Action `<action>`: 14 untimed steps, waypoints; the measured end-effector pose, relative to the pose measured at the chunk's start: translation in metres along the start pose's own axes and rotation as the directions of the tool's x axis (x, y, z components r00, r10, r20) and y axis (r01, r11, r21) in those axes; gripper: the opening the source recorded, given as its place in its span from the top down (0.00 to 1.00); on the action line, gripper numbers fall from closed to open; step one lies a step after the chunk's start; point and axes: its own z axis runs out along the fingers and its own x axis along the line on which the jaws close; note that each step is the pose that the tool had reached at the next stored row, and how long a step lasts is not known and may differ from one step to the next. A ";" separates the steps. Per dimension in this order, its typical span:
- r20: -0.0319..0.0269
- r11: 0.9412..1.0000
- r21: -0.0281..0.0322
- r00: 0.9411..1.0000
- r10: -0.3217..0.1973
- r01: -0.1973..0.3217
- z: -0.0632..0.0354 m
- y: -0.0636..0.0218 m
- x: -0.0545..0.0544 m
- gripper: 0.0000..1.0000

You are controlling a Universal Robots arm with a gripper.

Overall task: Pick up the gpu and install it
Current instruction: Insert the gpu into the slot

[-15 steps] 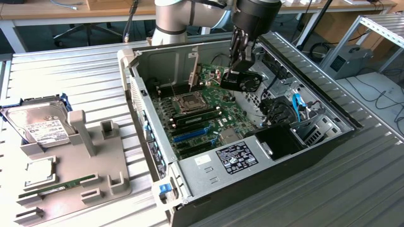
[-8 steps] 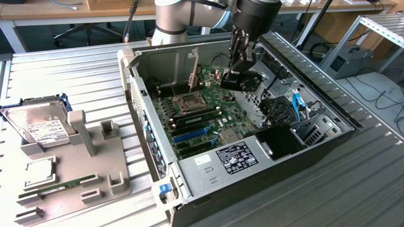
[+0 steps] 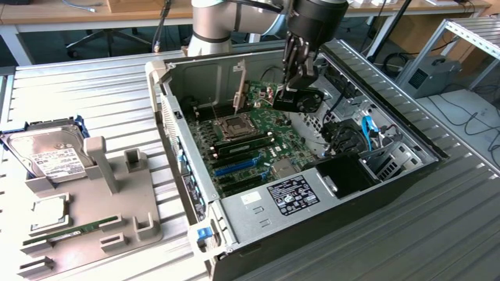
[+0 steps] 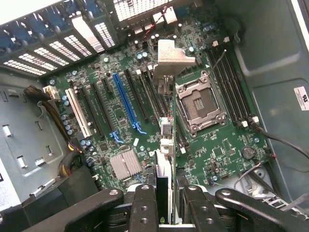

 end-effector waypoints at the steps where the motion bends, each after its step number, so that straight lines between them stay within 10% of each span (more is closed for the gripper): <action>1: 0.000 1.000 0.000 1.000 -0.004 0.004 0.0000 0.0000 0.000 0.74; 14: -0.002 0.998 -0.001 0.998 -0.065 0.065 0.0000 0.0000 0.000 0.74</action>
